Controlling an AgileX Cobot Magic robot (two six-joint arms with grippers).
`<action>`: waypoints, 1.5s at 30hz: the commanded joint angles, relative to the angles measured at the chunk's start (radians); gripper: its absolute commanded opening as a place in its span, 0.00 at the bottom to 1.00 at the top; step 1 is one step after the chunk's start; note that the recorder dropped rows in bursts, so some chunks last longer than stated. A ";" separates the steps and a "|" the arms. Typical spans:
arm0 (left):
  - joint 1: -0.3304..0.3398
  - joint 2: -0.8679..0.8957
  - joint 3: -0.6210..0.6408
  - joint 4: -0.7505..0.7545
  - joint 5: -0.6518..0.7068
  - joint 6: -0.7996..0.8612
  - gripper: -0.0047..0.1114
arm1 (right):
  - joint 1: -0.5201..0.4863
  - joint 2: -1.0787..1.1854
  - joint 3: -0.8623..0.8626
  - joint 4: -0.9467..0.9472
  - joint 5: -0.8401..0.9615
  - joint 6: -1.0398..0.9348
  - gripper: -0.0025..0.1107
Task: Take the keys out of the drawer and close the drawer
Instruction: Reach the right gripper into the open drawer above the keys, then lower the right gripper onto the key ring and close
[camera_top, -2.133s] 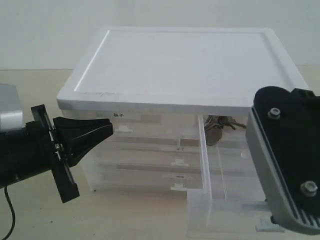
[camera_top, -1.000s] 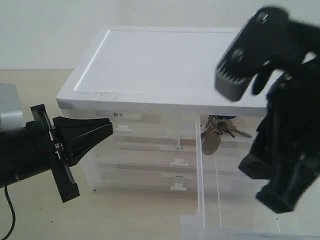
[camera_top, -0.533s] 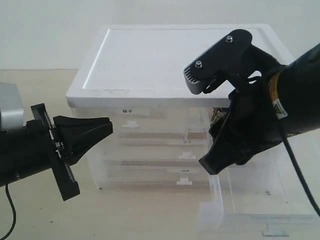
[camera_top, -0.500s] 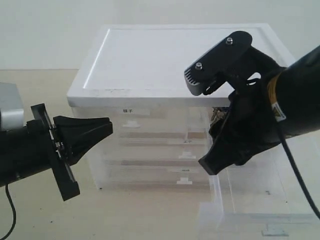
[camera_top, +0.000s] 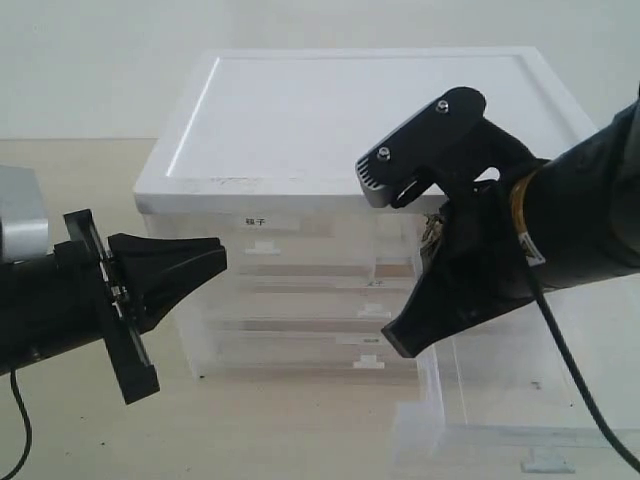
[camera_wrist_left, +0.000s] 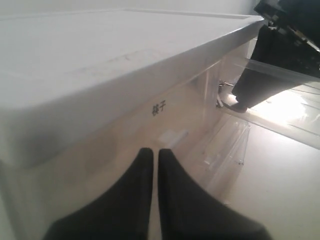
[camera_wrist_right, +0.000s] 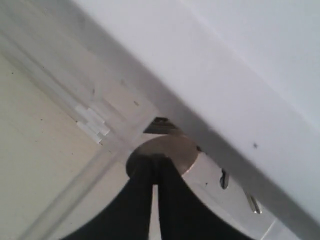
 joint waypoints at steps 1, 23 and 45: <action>-0.002 0.003 -0.005 0.010 -0.001 -0.012 0.08 | -0.003 -0.010 0.002 -0.008 0.089 -0.025 0.02; -0.002 0.003 -0.005 0.017 -0.001 -0.016 0.08 | 0.034 0.000 0.081 -0.320 -0.109 0.302 0.02; -0.002 0.003 -0.005 0.028 -0.001 -0.019 0.08 | 0.034 -0.241 0.114 -0.323 -0.028 0.291 0.02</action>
